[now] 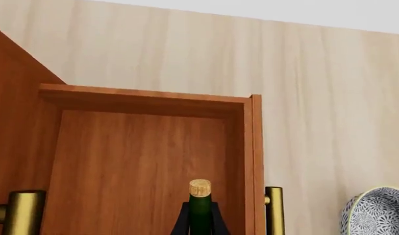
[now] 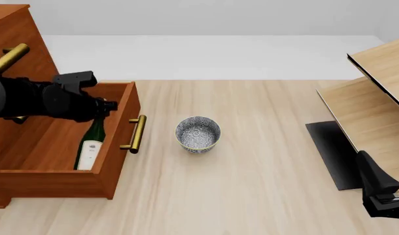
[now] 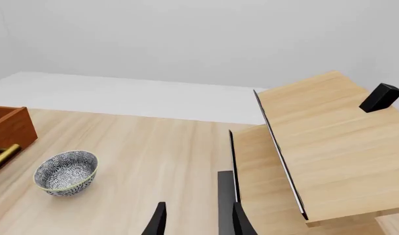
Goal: Put the wine bottle in the bottom drawer of the cabinet.
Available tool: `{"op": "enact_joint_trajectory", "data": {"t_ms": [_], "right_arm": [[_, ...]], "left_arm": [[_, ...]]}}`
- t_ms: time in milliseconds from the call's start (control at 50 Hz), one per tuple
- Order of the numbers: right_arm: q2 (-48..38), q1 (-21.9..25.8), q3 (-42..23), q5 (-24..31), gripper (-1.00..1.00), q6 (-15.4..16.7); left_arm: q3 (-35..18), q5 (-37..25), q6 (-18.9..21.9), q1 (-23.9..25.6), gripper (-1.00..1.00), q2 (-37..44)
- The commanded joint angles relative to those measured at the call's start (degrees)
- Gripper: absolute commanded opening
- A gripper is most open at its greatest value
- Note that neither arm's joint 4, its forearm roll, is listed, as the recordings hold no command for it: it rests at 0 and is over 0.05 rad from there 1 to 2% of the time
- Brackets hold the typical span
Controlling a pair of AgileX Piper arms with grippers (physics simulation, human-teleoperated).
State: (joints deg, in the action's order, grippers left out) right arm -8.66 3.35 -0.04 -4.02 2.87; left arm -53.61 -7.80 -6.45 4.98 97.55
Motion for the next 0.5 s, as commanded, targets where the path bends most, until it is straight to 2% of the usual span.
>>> {"op": "enact_joint_trajectory", "data": {"t_ms": [20,360,380,500], "right_arm": [[0.1,0.0,0.0,0.1,1.0,-0.1],[0.1,0.0,0.0,0.1,1.0,0.0],[0.1,0.0,0.0,0.1,1.0,0.0],[0.4,0.1,0.0,0.4,1.0,0.1]], "left_arm": [[2.9,-2.4,0.8,-0.2,-1.0,1.4],[3.2,-2.2,0.4,-0.1,-1.0,1.3],[3.2,-2.2,0.4,0.0,1.0,1.3],[3.5,-2.1,0.4,0.4,1.0,1.1]]}}
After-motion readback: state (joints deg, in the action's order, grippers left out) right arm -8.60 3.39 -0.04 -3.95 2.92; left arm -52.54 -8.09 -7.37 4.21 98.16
